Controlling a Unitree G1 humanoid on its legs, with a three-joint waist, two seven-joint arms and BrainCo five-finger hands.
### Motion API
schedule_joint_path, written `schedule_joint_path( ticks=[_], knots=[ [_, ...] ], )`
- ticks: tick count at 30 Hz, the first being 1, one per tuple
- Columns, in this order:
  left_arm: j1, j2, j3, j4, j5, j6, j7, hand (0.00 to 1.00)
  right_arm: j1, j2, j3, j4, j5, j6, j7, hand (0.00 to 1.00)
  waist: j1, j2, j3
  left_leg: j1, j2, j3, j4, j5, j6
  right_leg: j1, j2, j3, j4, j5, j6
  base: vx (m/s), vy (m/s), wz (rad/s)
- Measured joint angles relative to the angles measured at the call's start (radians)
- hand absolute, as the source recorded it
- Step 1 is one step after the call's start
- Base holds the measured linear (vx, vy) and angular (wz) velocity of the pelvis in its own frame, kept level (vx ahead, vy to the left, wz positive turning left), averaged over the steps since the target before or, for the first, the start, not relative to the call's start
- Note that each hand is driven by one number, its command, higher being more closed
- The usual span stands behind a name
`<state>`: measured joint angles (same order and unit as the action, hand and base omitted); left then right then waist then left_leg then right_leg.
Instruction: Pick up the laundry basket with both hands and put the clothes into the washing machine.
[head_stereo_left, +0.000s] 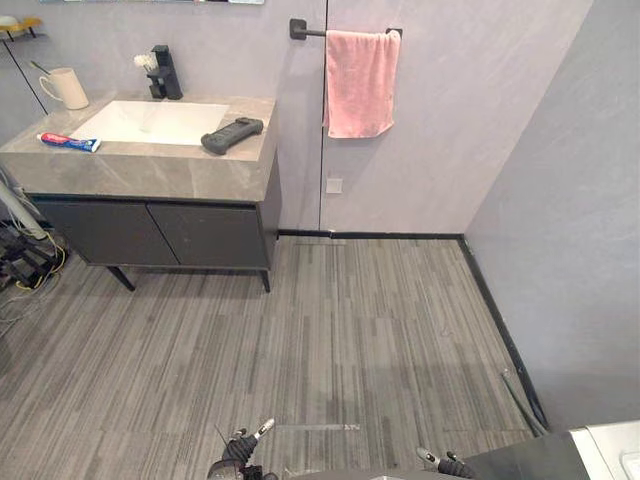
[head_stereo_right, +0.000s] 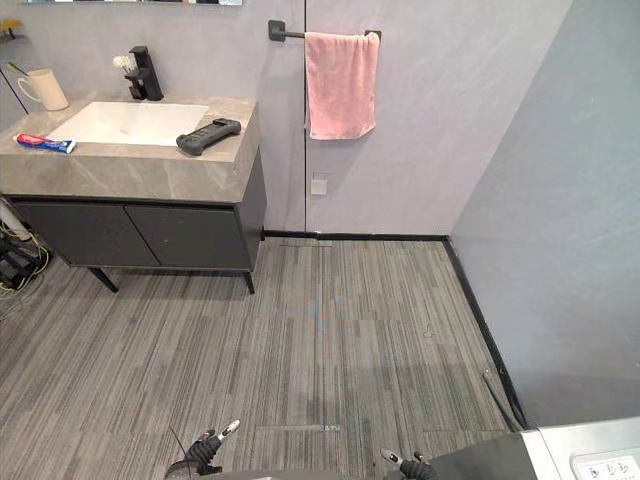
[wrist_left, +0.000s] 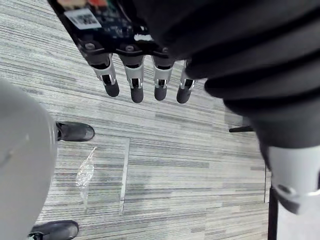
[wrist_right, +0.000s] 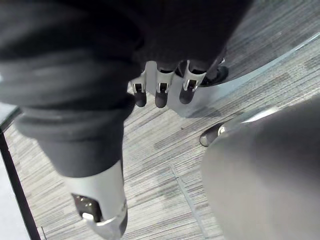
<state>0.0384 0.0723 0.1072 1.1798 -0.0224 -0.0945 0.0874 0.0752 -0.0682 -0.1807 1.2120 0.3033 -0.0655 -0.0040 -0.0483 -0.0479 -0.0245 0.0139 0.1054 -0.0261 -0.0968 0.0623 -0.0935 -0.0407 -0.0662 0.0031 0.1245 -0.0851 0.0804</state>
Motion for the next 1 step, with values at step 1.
schedule_joint_path(
  ticks=[1],
  knots=[
    [0.0, 0.003, -0.001, 0.0, -0.007, 0.0, 0.0, 0.0, 0.002, -0.001, -0.001, 0.002, 0.0, 0.001, 0.0, 0.0, -0.001, 0.0, 0.001, 0.0, -0.003, -0.001, 0.0, 0.0, 0.0, 0.003, -0.003, -0.001, -0.007, 0.001, 0.002, -0.01, 0.033, 0.11]
  ],
)
